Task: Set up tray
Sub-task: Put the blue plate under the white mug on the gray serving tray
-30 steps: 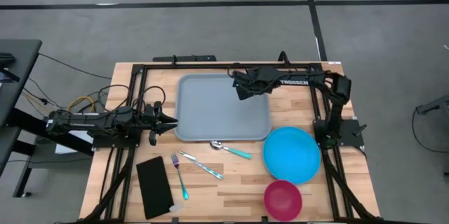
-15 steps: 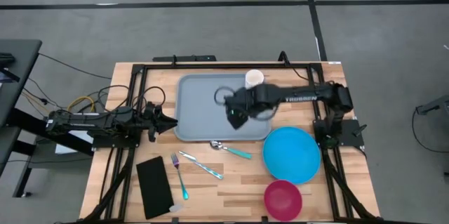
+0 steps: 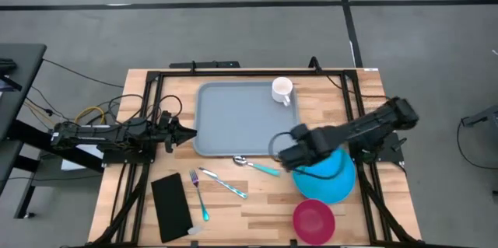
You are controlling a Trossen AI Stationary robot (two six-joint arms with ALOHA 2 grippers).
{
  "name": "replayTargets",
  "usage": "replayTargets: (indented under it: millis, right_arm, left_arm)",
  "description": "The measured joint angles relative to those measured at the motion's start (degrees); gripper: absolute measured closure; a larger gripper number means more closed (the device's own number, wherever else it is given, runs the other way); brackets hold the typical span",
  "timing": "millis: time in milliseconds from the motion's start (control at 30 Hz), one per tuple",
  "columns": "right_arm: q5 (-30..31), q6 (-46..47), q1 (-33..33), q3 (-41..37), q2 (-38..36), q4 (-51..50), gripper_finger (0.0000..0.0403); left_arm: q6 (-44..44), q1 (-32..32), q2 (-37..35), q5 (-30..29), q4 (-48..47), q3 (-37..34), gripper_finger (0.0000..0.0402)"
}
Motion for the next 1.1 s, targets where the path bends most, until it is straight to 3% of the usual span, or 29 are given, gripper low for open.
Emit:
replayTargets:
  millis: [267,533,767,1100]
  right_arm:
    - [-1.1,29.0,9.2,-19.3,-15.7,9.9,0.0272]
    - [-9.8,45.6,20.7,-22.4,-18.1,5.5,0.0273]
    - [-13.6,50.1,26.1,-22.5,-13.0,7.9,0.0267]
    - [-10.5,46.6,19.9,-22.5,-9.8,18.6,0.027]
  left_arm:
    - [0.8,0.0,0.0,-0.1,0.9,0.0,0.0306]
    - [0.4,0.0,0.0,-1.2,1.1,0.0,0.0306]
    - [1.3,0.0,0.0,-4.2,0.1,0.0,0.0306]
    - [1.2,0.0,0.0,-4.5,0.0,0.1,0.0306]
